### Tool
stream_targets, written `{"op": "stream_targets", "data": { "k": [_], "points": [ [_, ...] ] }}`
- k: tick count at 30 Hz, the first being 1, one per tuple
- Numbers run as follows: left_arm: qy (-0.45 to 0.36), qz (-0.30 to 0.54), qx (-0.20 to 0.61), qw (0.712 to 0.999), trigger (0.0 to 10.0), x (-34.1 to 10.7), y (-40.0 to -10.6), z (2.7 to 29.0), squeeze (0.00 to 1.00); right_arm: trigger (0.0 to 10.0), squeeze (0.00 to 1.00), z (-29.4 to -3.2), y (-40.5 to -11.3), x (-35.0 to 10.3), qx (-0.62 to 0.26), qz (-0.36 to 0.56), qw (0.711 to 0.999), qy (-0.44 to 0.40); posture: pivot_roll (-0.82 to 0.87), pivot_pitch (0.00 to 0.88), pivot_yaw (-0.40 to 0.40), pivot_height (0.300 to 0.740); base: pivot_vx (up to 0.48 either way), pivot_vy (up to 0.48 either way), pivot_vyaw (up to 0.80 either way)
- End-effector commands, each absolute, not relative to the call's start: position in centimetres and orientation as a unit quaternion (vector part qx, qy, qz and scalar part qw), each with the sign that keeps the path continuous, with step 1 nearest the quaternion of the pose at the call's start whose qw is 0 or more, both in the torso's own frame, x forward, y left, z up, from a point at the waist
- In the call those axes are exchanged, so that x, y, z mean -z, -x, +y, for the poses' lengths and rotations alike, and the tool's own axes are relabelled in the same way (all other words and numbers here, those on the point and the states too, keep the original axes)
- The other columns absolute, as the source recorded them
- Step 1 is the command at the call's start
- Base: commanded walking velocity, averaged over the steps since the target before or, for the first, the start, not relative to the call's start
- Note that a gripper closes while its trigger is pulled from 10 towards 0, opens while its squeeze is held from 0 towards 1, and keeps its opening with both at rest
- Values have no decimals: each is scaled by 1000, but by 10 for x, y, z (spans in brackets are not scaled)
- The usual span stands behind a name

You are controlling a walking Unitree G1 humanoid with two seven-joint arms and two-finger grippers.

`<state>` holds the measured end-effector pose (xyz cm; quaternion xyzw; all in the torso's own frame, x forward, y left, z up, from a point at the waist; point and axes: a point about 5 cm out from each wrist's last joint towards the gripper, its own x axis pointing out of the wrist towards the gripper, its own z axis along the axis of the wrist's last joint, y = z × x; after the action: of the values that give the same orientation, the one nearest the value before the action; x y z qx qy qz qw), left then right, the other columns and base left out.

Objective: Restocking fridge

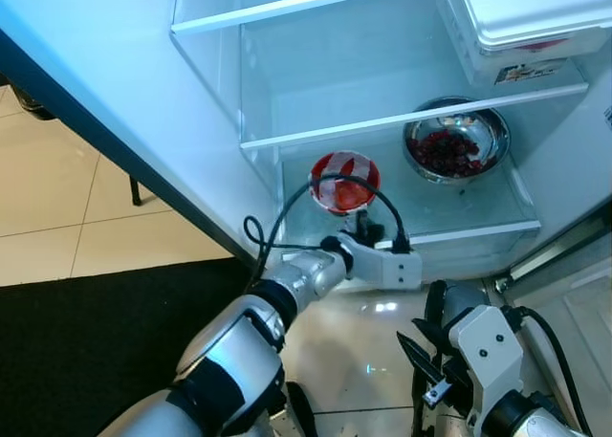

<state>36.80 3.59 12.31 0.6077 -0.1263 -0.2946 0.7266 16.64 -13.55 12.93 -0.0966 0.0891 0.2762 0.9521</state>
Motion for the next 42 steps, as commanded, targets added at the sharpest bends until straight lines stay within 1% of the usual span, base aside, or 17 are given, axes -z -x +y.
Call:
{"op": "stream_targets", "data": {
  "k": [1, 3, 4, 7, 15, 18, 20, 21, 26, 29, 31, 33, 34, 35, 36, 39, 42],
  "points": [
    [-613, -98, 281, 732, 10000, -115, -369, 52, 0, 10000, 0, -135, -161, -129, -279, 100, 951, 85, -250, 467, 163, 304, 0, 0, 0],
    [-617, -95, 271, 733, 10000, -117, -372, 57, 0, 10000, 0, -136, -160, -129, -278, 99, 952, 85, -252, 468, 163, 304, 0, 0, 0],
    [-622, -90, 252, 736, 10000, -123, -377, 66, 0, 10000, 0, -136, -160, -131, -277, 99, 952, 84, -253, 472, 159, 304, 0, 0, 0],
    [-628, -81, 233, 738, 10000, -127, -382, 77, 0, 10000, 0, -137, -160, -132, -277, 97, 952, 84, -255, 470, 158, 304, 0, 0, 0],
    [-628, -62, 205, 748, 10000, -128, -385, 97, 0, 10000, 0, -138, -160, -133, -278, 96, 952, 84, -255, 468, 153, 304, 0, 0, 0],
    [-620, -60, 197, 757, 10000, -128, -385, 101, 0, 10000, 0, -137, -162, -132, -279, 96, 952, 84, -255, 459, 153, 304, 0, 0, 0],
    [-598, -58, 190, 777, 10000, -126, -384, 106, 0, 10000, 0, -138, -166, -129, -279, 96, 952, 87, -244, 435, 155, 304, 0, 0, 0],
    [-593, -59, 191, 780, 10000, -125, -383, 106, 0, 10000, 0, -138, -167, -129, -279, 96, 951, 88, -244, 435, 155, 304, 0, 0, 0],
    [-575, -59, 207, 789, 10000, -117, -378, 105, 0, 10000, 0, -140, -172, -126, -279, 97, 951, 95, -230, 407, 157, 304, 0, 0, 0],
    [-537, -58, 262, 800, 10000, -97, -362, 98, 0, 10000, 0, -142, -181, -123, -272, 92, 952, 106, -211, 370, 165, 304, 0, 0, 0],
    [-537, -58, 262, 800, 10000, -97, -362, 98, 0, 10000, 0, -142, -181, -123, -272, 92, 952, 106, -211, 370, 165, 304, 0, 0, 0],
    [-517, -70, 305, 796, 10000, -82, -347, 92, 0, 10000, 0, -143, -189, -123, -269, 86, 953, 111, -195, 341, 161, 304, 0, 0, 0],
    [-510, -75, 321, 795, 10000, -77, -342, 89, 0, 10000, 0, -143, -192, -123, -269, 84, 953, 112, -195, 341, 161, 304, 0, 0, 0],
    [-510, -75, 321, 795, 10000, -77, -342, 89, 0, 10000, 0, -143, -192, -123, -269, 84, 953, 112, -195, 341, 161, 304, 0, 0, 0],
    [-490, -84, 341, 798, 10000, -71, -333, 87, 0, 10000, 0, -143, -197, -122, -268, 81, 953, 117, -178, 314, 162, 304, 0, 0, 0],
    [-469, -93, 353, 804, 10000, -66, -326, 86, 0, 10000, 0, -144, -202, -121, -266, 77, 953, 124, -178, 310, 163, 304, 0, 0, 0],
    [-466, -93, 355, 805, 10000, -66, -325, 86, 0, 10000, 0, -144, -202, -121, -266, 76, 953, 125, -178, 310, 163, 304, 0, 0, 0]
  ]
}}
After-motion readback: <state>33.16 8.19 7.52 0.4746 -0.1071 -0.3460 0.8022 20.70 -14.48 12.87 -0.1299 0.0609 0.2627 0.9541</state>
